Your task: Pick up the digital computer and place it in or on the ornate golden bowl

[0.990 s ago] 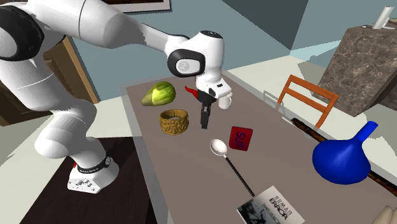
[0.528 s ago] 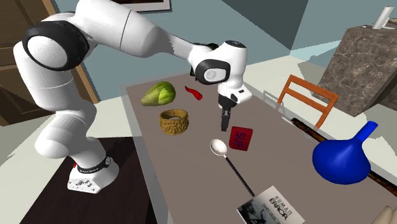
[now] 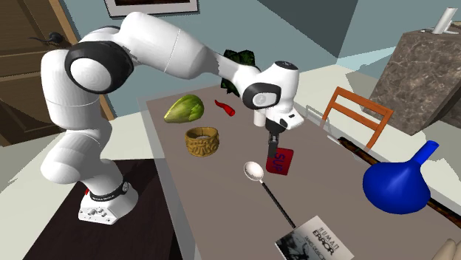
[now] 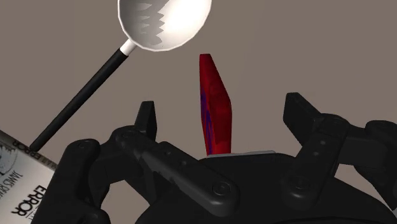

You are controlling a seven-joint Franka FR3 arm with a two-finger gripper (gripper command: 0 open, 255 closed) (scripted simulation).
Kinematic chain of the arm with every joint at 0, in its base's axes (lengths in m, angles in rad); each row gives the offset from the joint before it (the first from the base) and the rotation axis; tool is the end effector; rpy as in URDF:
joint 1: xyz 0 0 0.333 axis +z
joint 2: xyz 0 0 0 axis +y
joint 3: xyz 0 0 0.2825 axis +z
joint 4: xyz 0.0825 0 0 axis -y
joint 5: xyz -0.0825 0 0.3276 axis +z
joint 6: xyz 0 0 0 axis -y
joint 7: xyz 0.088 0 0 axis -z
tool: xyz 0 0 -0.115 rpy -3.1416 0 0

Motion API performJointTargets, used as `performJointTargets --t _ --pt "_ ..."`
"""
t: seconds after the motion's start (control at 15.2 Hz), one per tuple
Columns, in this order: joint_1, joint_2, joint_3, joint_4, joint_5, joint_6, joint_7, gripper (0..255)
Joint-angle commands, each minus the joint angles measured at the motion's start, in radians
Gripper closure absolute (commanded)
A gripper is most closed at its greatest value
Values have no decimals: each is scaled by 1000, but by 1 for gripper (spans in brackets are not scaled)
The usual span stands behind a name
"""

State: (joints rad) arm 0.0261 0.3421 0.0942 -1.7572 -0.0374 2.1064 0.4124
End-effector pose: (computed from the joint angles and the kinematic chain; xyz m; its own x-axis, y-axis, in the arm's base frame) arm 0.5823 0.0642 0.3639 0.9614 -0.2751 0.0084 -0.2751 -0.9614 -0.0028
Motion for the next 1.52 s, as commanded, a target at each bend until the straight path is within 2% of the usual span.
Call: performJointTargets --t 0.0,0.66,0.73,1.32,1.45 --pt "1 14 -1 -11 -2 25 2 0" --pt "1 23 -1 -19 -3 43 2 0" --pt "1 23 -1 -19 -3 43 2 255" --pt "1 23 -1 -19 -3 43 2 255" --pt "1 12 -1 -8 -2 20 1 255"
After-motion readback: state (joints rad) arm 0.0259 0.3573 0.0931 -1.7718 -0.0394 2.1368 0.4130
